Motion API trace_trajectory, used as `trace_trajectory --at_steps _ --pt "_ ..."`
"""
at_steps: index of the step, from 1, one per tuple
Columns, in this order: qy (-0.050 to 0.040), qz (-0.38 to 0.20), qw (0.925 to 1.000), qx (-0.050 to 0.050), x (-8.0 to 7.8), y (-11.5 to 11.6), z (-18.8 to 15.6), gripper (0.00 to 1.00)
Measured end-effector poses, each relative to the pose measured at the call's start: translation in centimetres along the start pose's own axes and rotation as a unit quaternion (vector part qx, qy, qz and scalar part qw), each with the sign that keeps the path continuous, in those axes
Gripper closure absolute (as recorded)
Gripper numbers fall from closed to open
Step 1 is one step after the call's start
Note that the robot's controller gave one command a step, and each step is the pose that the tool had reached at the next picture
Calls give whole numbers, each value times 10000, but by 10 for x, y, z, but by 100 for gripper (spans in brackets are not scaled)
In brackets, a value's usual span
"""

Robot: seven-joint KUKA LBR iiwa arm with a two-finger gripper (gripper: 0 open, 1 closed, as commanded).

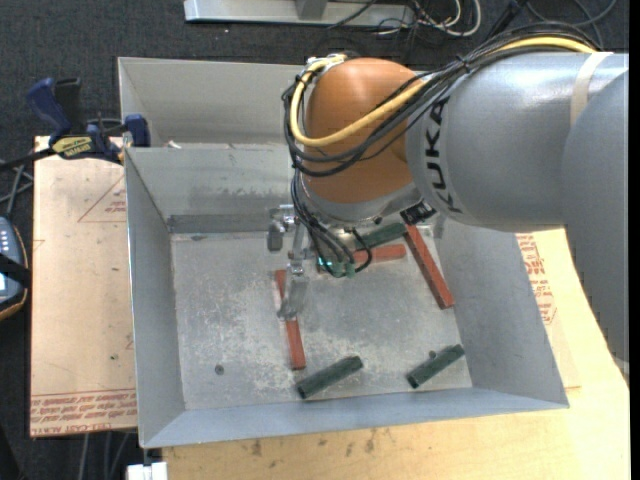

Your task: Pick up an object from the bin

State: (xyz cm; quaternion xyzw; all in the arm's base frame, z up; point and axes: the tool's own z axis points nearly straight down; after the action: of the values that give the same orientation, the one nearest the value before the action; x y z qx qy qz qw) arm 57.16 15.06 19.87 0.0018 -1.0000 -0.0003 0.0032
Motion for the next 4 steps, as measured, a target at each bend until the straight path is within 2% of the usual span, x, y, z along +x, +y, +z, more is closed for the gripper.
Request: trace_trajectory --at_steps 1,2,3,4 --pt "-35 14 10000 -4 -2 -1 -4 0" --pt "-66 -407 9991 -10 4 -10 17 0" --pt "-61 -735 9973 -2 3 -34 74 0" --pt "-36 -583 9983 -3 -26 -60 110 0"
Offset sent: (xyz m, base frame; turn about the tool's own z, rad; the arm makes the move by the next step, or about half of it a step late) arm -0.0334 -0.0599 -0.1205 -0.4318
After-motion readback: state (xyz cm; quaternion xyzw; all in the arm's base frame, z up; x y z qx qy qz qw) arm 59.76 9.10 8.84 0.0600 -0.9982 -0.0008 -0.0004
